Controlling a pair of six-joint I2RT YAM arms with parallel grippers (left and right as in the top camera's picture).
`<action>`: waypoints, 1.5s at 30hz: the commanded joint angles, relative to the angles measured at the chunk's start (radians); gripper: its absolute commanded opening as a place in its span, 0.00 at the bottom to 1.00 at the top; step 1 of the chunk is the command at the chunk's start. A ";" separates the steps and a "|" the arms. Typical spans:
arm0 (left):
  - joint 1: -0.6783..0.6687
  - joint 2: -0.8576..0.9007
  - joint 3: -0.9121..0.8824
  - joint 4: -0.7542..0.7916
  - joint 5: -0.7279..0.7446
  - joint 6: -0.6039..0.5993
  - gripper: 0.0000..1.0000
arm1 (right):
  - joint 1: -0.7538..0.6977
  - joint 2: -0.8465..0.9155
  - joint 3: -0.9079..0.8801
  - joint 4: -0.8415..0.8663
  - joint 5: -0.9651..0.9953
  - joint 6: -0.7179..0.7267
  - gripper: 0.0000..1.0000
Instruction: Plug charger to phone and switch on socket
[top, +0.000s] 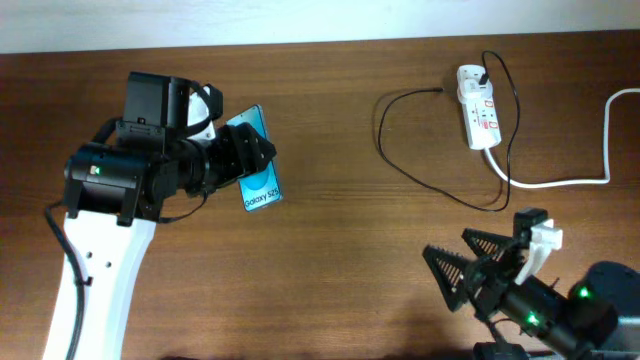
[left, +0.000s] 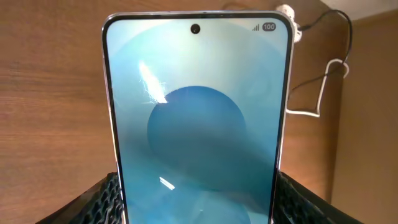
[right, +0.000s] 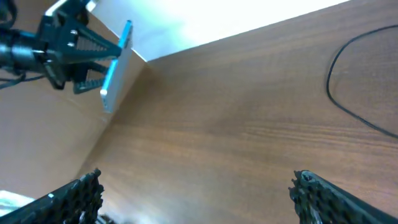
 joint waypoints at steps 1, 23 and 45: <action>-0.003 -0.018 0.020 0.026 -0.035 -0.044 0.24 | 0.000 -0.001 -0.092 0.097 -0.006 0.117 0.98; -0.003 -0.016 0.019 0.098 -0.094 -0.200 0.22 | 0.000 0.002 -0.297 0.515 -0.142 0.207 0.98; -0.003 -0.016 0.019 0.158 -0.129 -0.411 0.22 | 0.541 0.833 -0.297 1.678 -0.149 0.272 0.98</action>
